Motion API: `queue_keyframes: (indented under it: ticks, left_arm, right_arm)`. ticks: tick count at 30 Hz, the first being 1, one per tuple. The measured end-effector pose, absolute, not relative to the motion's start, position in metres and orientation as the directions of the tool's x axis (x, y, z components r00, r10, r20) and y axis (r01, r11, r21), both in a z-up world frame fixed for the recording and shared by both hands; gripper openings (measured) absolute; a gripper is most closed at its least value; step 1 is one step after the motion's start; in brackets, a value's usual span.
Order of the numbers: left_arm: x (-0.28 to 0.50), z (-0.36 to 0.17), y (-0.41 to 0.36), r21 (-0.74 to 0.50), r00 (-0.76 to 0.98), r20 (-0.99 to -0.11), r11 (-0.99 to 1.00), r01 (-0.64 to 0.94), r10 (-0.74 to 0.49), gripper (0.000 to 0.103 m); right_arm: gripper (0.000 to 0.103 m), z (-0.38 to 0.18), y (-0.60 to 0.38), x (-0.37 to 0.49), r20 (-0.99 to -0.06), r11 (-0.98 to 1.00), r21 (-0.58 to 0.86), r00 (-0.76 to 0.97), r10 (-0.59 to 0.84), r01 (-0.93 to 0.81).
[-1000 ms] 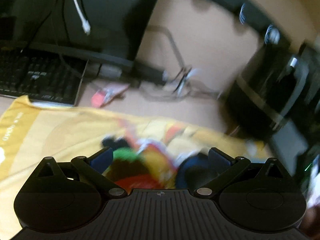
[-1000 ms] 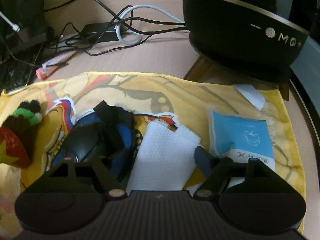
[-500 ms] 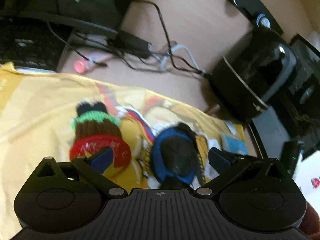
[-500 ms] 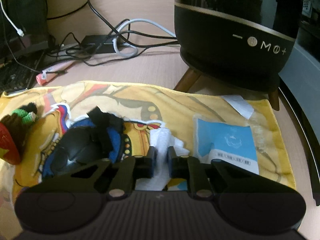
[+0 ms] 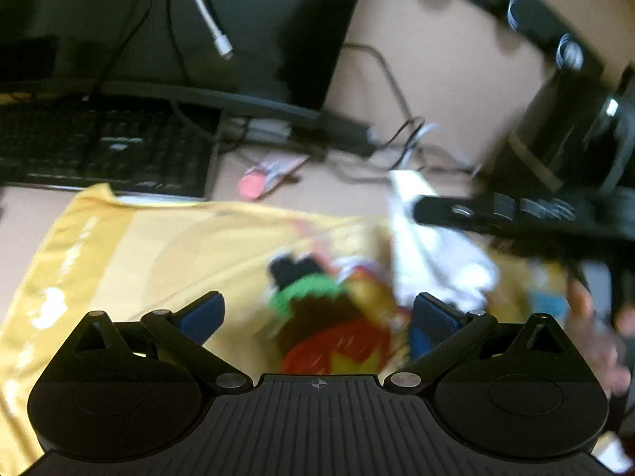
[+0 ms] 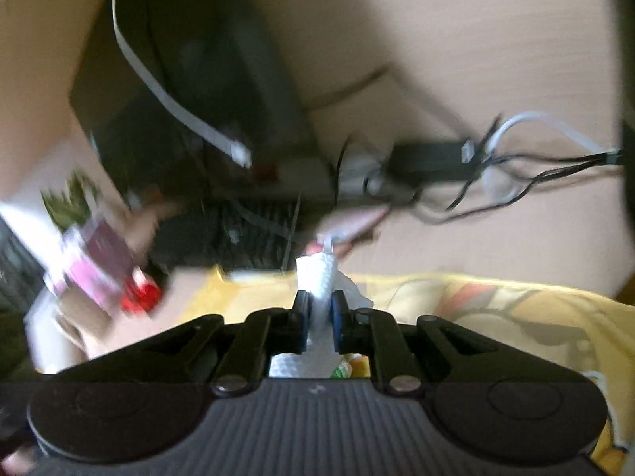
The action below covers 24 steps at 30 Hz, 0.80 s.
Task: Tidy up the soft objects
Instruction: 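Grasp the white wipe with the right tool and lift it, then carry the white wipe with the right tool toward the crocheted toy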
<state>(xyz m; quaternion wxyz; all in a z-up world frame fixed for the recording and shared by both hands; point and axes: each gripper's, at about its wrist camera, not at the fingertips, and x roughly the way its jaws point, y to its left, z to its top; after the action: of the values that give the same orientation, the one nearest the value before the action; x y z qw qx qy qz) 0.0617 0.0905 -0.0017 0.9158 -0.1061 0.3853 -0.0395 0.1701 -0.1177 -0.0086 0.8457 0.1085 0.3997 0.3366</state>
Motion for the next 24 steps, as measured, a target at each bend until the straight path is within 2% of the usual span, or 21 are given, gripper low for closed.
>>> queue_keyframes:
  ticks: [2,4,7,9,11,14,19,22,24]
  left_arm:
    - [0.057,-0.005,0.091,-0.212,0.703,-0.694,0.977,0.002,-0.152,0.103]
    - [0.057,-0.009,0.097,-0.255,0.692,-0.7,0.967,-0.015,-0.174,0.103]
    - [0.063,-0.018,0.107,-0.327,0.663,-0.72,0.943,-0.062,-0.206,0.103]
    - [0.071,-0.024,0.108,-0.315,0.632,-0.748,0.946,-0.07,-0.203,0.103]
    - [0.078,-0.03,0.103,-0.281,0.585,-0.786,0.958,-0.048,-0.201,0.103]
    - [0.083,-0.031,0.096,-0.266,0.567,-0.792,0.964,0.013,-0.227,0.103]
    - [0.09,-0.033,0.09,-0.264,0.544,-0.802,0.963,0.051,-0.249,0.103]
    - [0.093,-0.039,0.083,-0.239,0.507,-0.829,0.969,0.059,-0.236,0.103]
    - [0.093,-0.044,0.079,-0.204,0.48,-0.854,0.978,0.048,-0.202,0.103]
  right_arm:
    - [0.013,-0.026,-0.098,0.176,-0.635,0.73,0.459,0.387,0.668,-0.506]
    - [0.013,-0.041,-0.085,0.177,-0.659,0.712,0.463,0.333,0.675,-0.527]
    - [0.014,-0.05,-0.086,0.172,-0.682,0.761,0.371,0.399,0.613,-0.533]
    - [0.014,-0.055,-0.091,0.171,-0.722,0.816,0.284,0.448,0.528,-0.504]
    - [0.013,-0.064,-0.099,0.175,-0.756,0.838,0.269,0.435,0.489,-0.474]
    - [0.011,-0.062,-0.111,0.178,-0.737,0.824,0.353,0.411,0.537,-0.443]
    - [0.011,-0.03,-0.107,0.187,-0.581,0.685,0.574,0.366,0.727,-0.448]
    - [0.011,-0.028,-0.084,0.193,-0.579,0.659,0.556,0.333,0.744,-0.506]
    - [0.011,-0.035,-0.071,0.192,-0.636,0.713,0.447,0.368,0.678,-0.54]
